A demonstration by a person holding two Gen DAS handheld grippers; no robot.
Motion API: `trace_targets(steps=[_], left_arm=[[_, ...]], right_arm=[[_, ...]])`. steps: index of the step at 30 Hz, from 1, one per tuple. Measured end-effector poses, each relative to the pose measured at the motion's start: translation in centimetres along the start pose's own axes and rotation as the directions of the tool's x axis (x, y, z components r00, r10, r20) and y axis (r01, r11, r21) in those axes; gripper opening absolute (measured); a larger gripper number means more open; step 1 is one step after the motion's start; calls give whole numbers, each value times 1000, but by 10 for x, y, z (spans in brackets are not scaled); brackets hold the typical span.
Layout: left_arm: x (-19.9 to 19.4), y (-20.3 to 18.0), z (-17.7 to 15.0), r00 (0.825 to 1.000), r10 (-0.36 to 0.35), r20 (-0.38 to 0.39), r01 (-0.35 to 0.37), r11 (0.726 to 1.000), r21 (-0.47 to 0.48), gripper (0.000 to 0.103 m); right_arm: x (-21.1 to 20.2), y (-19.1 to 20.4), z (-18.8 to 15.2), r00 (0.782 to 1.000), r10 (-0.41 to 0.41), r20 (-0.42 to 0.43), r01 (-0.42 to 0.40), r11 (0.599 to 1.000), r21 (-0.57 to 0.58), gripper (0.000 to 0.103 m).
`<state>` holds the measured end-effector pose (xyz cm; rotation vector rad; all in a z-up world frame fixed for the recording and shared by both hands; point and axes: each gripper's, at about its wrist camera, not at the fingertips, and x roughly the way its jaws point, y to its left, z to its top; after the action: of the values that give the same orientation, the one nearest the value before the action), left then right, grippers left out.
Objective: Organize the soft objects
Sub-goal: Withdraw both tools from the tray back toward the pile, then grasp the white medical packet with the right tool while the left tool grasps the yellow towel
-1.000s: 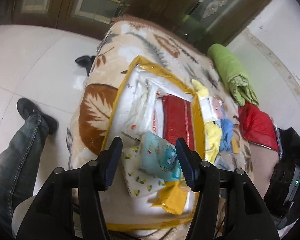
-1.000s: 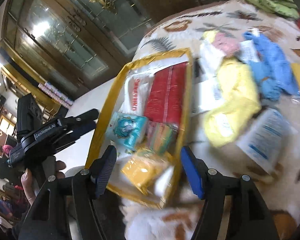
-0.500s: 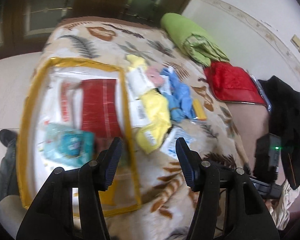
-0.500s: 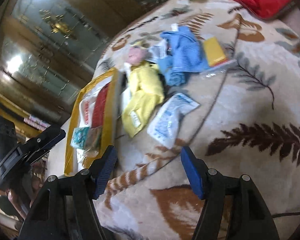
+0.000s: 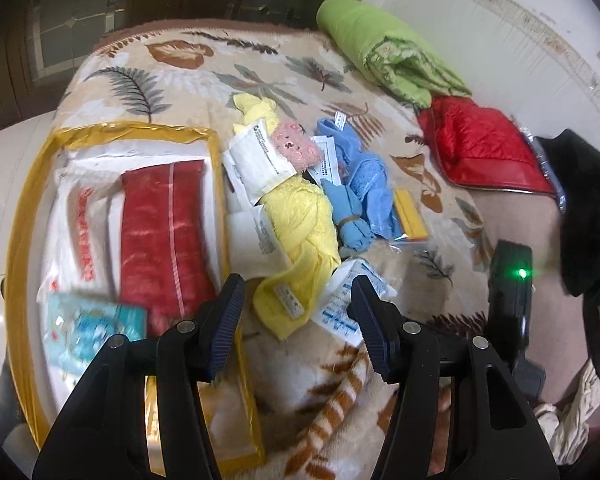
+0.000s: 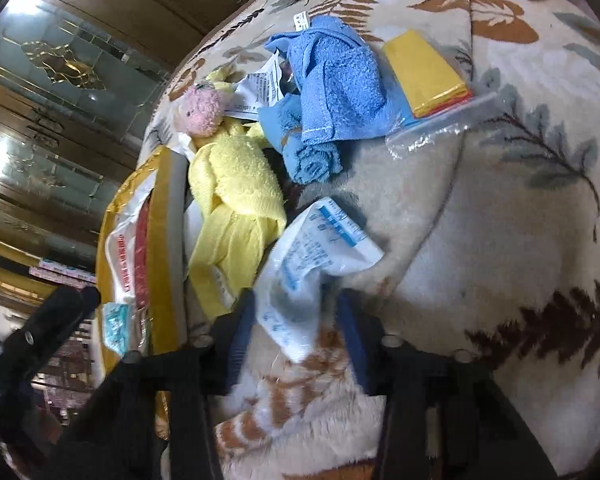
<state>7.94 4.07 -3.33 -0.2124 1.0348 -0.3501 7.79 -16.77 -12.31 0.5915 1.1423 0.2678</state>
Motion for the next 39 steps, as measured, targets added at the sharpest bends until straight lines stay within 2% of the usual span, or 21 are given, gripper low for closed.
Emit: trace_targets(steps=[2, 7, 9, 10, 13, 15, 16, 17, 19, 22, 24, 25, 26, 28, 31, 33, 36, 39], left_arm=[[13, -6, 10, 1000, 3, -17, -3, 1000, 15, 56], [55, -20, 39, 996, 67, -64, -62, 996, 70, 56], [75, -22, 48, 991, 105, -79, -98, 991, 86, 56], [85, -23, 51, 989, 121, -91, -112, 990, 90, 56], [116, -26, 56, 970, 198, -138, -181, 975, 131, 56], [122, -26, 56, 972, 190, -138, -173, 977, 123, 56], [121, -26, 56, 974, 189, -124, -175, 978, 115, 55], [120, -25, 55, 976, 184, -118, -171, 979, 111, 49], [117, -25, 51, 977, 181, -112, -166, 977, 131, 45], [103, -18, 45, 984, 127, -125, -113, 987, 118, 36], [93, -12, 42, 988, 61, -139, -50, 995, 81, 30], [88, -9, 39, 989, 23, -144, -15, 998, 56, 18], [81, -3, 35, 987, -46, -157, 49, 999, 17, 5], [70, -1, 26, 983, -108, -151, 109, 994, -1, 5], [62, -5, 10, 984, -100, -148, 105, 994, 27, 5], [55, -8, 6, 985, -123, -122, 127, 992, 26, 5], [41, -21, 1, 985, -142, -103, 149, 986, 69, 5], [31, -31, -10, 981, -153, -116, 166, 980, 107, 5]], right_arm=[[-2, -2, -2, 1000, 13, 5, -13, 1000, 4, 23], [-13, -5, -5, 998, 52, 29, -52, 999, -13, 13], [-17, -6, -6, 997, 64, 41, -63, 998, -28, 13], [-19, -7, -7, 996, 85, 40, -84, 996, -34, 17], [-17, -11, -6, 995, 99, 29, -99, 995, -14, 18], [-14, -10, -3, 996, 83, 25, -83, 997, 0, 26], [-13, -10, -2, 997, 79, 26, -79, 997, 3, 39], [-13, -8, -1, 996, 79, 30, -79, 997, 4, 46], [-10, -5, 3, 997, 71, 30, -71, 997, 1, 47], [0, -5, 7, 999, 32, 5, -32, 999, 23, 45], [-1, -6, 8, 1000, 13, 14, -14, 1000, 24, 33], [-1, -7, 8, 1000, 11, 8, -11, 1000, 19, 16], [-2, -9, 8, 1000, 29, 1, -30, 999, 20, 16], [-8, -13, 6, 999, 51, 4, -52, 999, 12, 13], [-25, -18, -1, 997, 72, 27, -71, 997, -17, 11], [-34, -18, -6, 996, 85, 40, -84, 996, -29, 11], [-51, -18, -11, 994, 77, 78, -73, 996, -51, 10], [-63, -17, -11, 993, 56, 102, -49, 996, -70, 10]])
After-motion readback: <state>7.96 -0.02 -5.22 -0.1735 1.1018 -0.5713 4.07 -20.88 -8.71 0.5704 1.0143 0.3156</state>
